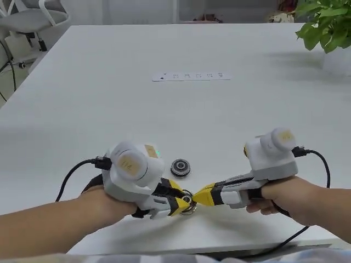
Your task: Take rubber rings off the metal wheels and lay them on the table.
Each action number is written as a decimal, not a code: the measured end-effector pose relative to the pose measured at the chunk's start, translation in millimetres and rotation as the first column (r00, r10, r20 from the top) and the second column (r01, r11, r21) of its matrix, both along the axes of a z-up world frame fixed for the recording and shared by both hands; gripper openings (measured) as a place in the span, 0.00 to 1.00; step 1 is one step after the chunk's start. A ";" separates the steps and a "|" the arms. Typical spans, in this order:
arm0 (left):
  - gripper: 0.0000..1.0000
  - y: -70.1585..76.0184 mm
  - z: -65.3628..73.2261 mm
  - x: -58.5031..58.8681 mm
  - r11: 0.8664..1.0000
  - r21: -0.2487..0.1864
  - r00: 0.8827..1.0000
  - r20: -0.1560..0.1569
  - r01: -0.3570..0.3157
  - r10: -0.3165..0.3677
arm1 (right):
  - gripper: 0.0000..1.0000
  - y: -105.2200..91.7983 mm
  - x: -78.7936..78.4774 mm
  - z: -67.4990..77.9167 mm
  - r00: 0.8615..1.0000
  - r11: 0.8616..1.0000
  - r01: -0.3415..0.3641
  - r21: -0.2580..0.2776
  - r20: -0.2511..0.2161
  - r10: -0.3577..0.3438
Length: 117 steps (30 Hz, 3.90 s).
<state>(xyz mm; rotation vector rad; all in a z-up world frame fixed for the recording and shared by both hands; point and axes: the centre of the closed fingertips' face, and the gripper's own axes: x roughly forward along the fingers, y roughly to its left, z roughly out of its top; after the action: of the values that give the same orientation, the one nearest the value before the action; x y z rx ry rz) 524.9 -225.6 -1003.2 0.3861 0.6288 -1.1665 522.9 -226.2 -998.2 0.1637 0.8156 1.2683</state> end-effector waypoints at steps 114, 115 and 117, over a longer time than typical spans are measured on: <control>0.49 92.4 48.6 5.6 0.972 -0.107 0.978 -0.044 -0.207 0.204 | 0.48 32.2 26.2 15.5 0.992 0.999 -0.020 -0.051 0.124 0.026; 0.49 92.0 48.4 6.5 0.973 -0.106 0.978 -0.045 -0.207 0.204 | 0.49 28.7 28.5 15.8 0.991 0.998 -0.013 -0.054 0.131 0.020; 0.49 90.7 47.9 8.9 0.973 -0.104 0.978 -0.048 -0.207 0.203 | 0.49 24.2 31.6 16.2 0.990 0.998 -0.004 -0.061 0.143 0.013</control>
<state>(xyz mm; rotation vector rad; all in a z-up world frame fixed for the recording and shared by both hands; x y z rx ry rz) 533.8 -134.9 -955.3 0.2023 0.6198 -1.0064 554.5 -202.0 -982.0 0.0199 0.7303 1.2466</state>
